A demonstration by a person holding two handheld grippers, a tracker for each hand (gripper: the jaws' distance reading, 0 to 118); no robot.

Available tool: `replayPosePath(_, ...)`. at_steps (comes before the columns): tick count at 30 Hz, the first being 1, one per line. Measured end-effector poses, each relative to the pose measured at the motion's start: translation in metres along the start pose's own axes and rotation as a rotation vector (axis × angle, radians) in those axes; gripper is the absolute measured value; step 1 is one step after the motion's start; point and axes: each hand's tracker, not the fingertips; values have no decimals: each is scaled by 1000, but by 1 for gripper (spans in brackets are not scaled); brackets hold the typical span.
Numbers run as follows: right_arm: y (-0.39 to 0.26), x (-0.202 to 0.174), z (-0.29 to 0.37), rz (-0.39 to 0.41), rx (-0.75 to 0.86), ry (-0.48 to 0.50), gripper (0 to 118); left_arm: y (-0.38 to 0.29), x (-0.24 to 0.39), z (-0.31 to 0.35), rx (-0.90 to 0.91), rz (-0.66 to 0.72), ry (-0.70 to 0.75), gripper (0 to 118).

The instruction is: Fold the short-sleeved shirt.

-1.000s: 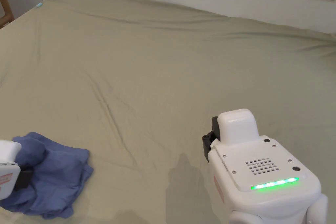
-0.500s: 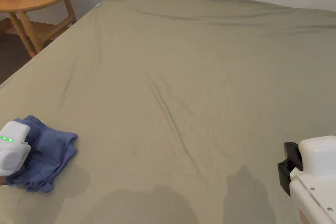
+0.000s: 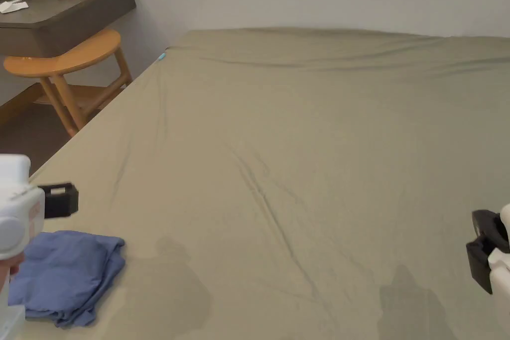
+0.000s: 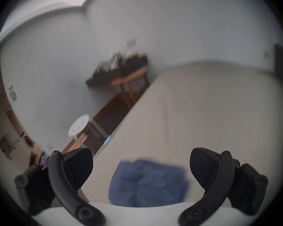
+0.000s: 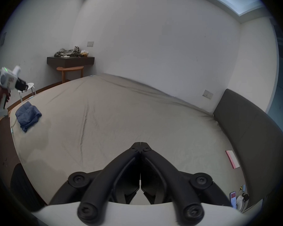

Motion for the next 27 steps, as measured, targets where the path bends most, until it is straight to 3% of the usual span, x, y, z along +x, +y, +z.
replayPosePath(3, 14, 17, 16, 20, 61, -28, 2, 39, 31, 62, 180, 31, -45, 117)
replayPosePath(6, 29, 34, 39, 15, 142, -74, 2, 62, 69, 121, 285, 241, -219, 117)
replayPosePath(8, 36, 44, 55, 1, 190, -94, 2, 69, 97, 157, 376, 299, -315, 117)
replayPosePath(14, 42, 64, 107, -10, 311, -152, 2, 69, 189, 248, 542, 231, -420, 108)
replayPosePath(15, 40, 65, 113, -11, 317, -150, 2, 65, 202, 261, 557, 221, -435, 103)
replayPosePath(16, 37, 67, 118, -8, 321, -135, 2, 62, 213, 271, 577, 201, -449, 90)
replayPosePath(18, 27, 67, 126, -15, 333, -114, 2, 55, 236, 285, 592, 167, -441, 53)
replayPosePath(19, 22, 65, 128, -30, 337, -142, 2, 51, 245, 290, 587, 151, -454, 25)
replayPosePath(20, 18, 64, 130, -30, 337, -151, 2, 47, 254, 294, 582, 137, -466, 13)
replayPosePath(22, 10, 64, 133, -31, 331, -153, 2, 40, 277, 303, 542, 74, -404, 0)
replayPosePath(27, -6, 64, 134, -46, 321, -157, 2, 13, 303, 315, 552, -11, -507, 0)
